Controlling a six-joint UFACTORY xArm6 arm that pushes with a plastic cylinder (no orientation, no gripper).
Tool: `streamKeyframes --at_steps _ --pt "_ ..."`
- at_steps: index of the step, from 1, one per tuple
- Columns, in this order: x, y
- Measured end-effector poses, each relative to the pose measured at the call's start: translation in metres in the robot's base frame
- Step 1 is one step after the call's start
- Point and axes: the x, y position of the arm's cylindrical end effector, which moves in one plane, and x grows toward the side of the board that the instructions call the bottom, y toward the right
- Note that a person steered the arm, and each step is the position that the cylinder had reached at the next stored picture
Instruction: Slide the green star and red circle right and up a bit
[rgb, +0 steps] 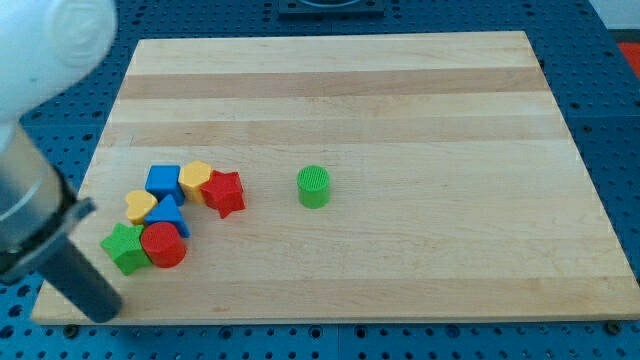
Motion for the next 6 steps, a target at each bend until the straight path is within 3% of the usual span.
streamKeyframes --at_steps 3,6 --pt "-0.043 -0.018" --pt "-0.043 0.056"
